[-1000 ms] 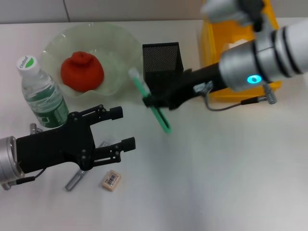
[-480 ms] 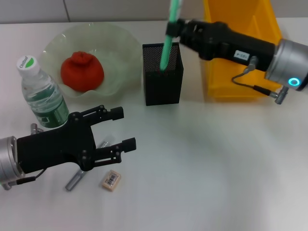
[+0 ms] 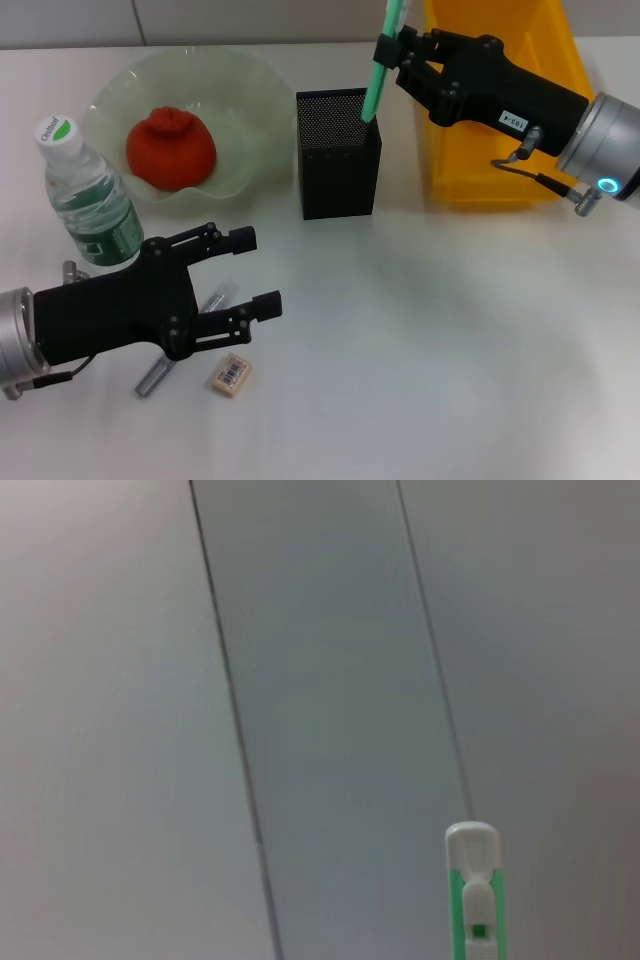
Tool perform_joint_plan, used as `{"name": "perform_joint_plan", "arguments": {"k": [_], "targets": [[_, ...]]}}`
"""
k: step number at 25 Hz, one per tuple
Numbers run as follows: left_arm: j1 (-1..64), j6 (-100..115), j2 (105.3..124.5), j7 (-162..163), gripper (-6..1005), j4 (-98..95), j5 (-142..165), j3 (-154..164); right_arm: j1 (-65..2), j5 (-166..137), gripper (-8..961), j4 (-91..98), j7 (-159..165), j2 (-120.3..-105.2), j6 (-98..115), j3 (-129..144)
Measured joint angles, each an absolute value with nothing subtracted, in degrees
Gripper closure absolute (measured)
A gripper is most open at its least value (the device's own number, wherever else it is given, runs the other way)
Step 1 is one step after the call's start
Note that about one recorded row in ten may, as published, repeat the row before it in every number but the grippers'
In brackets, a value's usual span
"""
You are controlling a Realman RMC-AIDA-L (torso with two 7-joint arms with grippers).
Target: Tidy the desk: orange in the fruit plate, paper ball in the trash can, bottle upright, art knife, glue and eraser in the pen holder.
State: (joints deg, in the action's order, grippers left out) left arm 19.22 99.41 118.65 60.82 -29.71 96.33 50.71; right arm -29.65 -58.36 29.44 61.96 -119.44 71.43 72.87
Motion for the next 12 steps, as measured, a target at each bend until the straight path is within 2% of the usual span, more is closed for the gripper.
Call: {"name": "perform_joint_plan", "arguments": {"k": [12], "targets": [[19.5,99.5,118.65,60.8,213,-29.2,96.3,50.7,-31.3,-58.6,766,25.9,56.2,-119.57,67.9,73.8]]}}
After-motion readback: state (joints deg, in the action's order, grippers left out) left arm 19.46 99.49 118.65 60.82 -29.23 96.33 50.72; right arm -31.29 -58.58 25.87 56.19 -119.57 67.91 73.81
